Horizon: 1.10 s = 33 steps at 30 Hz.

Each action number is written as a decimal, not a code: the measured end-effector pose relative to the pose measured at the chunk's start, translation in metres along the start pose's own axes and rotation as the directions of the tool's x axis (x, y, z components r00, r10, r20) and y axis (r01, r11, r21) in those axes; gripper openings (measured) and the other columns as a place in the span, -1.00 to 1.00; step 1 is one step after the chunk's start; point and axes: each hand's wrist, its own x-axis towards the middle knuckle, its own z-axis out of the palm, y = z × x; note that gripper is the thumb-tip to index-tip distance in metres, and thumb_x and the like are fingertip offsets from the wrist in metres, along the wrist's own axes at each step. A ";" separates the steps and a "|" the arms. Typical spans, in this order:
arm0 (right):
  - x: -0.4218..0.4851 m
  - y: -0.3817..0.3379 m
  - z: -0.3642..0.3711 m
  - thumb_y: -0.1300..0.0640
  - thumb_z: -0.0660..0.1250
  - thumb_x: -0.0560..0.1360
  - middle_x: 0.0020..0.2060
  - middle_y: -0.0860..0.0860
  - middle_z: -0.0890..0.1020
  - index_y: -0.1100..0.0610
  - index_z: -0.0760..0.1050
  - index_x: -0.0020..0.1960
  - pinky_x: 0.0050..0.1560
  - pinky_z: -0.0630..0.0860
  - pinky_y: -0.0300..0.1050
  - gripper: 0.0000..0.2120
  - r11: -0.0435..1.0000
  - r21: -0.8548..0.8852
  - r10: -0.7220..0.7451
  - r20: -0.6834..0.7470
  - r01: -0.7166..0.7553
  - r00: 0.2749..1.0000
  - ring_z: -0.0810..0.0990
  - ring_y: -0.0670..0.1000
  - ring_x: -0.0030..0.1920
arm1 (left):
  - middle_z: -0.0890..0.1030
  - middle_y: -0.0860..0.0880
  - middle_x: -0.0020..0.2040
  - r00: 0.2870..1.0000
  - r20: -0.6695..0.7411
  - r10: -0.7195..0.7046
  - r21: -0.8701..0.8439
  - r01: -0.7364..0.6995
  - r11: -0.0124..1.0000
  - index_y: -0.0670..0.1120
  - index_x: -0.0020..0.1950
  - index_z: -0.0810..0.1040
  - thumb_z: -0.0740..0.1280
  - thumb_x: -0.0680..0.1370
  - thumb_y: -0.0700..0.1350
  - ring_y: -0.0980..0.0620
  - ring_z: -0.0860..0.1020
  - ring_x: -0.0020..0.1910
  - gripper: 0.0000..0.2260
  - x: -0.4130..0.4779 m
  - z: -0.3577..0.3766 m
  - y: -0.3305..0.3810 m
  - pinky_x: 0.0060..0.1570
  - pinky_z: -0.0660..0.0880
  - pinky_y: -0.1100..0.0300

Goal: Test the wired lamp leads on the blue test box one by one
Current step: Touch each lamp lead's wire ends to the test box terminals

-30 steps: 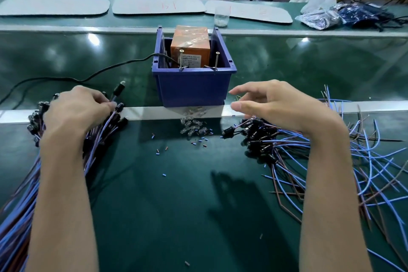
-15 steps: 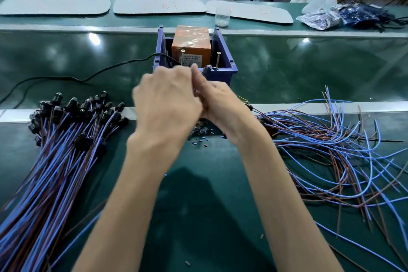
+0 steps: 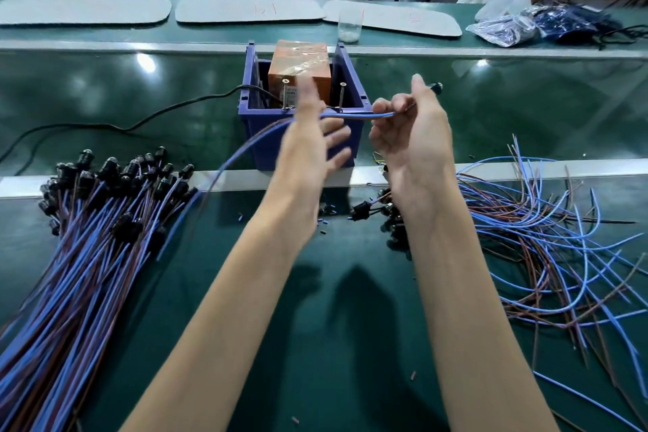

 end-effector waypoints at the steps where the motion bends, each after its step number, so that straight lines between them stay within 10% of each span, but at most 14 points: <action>1: 0.001 -0.001 -0.002 -0.01 0.09 0.65 -0.51 -0.04 0.58 0.08 0.26 -0.39 -0.42 0.42 -0.31 -0.56 0.999 0.050 0.002 -0.007 -0.001 1.000 0.50 -0.13 -0.48 | 0.62 -0.03 -0.08 0.997 -0.076 -0.024 -0.236 0.005 0.972 -0.05 -0.02 0.50 0.02 0.64 0.20 0.04 0.61 -0.04 -0.60 0.002 -0.001 0.003 0.02 0.55 0.16; 7: 0.006 -0.015 -0.022 0.08 0.12 0.63 -0.45 0.06 0.47 0.12 0.20 -0.41 -0.65 0.23 -0.38 -0.56 0.940 0.339 0.039 0.024 -0.045 0.999 0.35 -0.14 -0.59 | 0.28 0.05 -0.55 0.951 -0.257 -0.170 -0.793 -0.108 0.599 -0.07 -0.26 0.33 0.02 0.69 0.00 0.12 0.25 -0.63 -0.65 0.006 -0.025 0.018 -0.59 0.24 0.33; 15: 0.003 -0.020 -0.032 0.04 0.20 0.59 -0.45 0.02 0.48 0.06 0.16 -0.58 -0.61 0.11 -0.34 -0.43 0.999 -0.034 -0.032 0.221 0.041 0.975 0.23 -0.12 -0.56 | 0.21 0.07 -0.52 0.896 -0.444 0.025 -0.596 -0.316 0.738 -0.05 -0.26 0.30 -0.03 0.68 0.14 0.10 0.12 -0.58 -0.59 0.014 -0.044 0.020 -0.60 0.06 0.27; 20: -0.003 -0.016 -0.022 0.02 0.17 0.62 -0.31 0.04 0.62 0.18 0.47 -0.41 -0.55 0.21 -0.38 -0.53 0.967 -0.194 -0.118 0.239 0.166 0.964 0.35 -0.13 -0.48 | 0.18 0.13 -0.54 0.967 -0.010 0.256 -0.088 -0.255 0.963 -0.03 -0.36 0.42 0.05 0.69 0.03 0.16 0.08 -0.57 -0.55 0.024 -0.056 0.013 -0.59 0.04 0.32; 24: -0.005 -0.008 -0.020 0.07 0.26 0.59 -0.30 -0.01 0.47 0.13 0.63 0.05 -0.54 0.12 -0.36 -0.79 0.943 -0.253 -0.123 0.332 0.214 0.935 0.17 -0.13 -0.49 | 0.23 0.15 -0.57 0.909 0.381 0.170 0.395 -0.326 0.859 -0.05 -0.33 0.53 0.08 0.68 -0.02 0.19 0.14 -0.58 -0.57 0.019 -0.054 0.005 -0.58 0.12 0.37; 33: -0.002 -0.003 -0.023 0.24 0.39 0.50 -0.39 -0.04 0.56 0.11 0.56 -0.16 -0.52 0.17 -0.39 -0.92 0.898 -0.381 -0.073 0.360 0.218 0.930 0.27 -0.15 -0.52 | 0.28 0.16 -0.57 0.844 0.532 0.065 0.502 -0.375 0.779 -0.16 -0.25 0.39 0.08 0.68 -0.17 0.22 0.23 -0.55 -0.68 0.013 -0.050 0.005 -0.52 0.19 0.45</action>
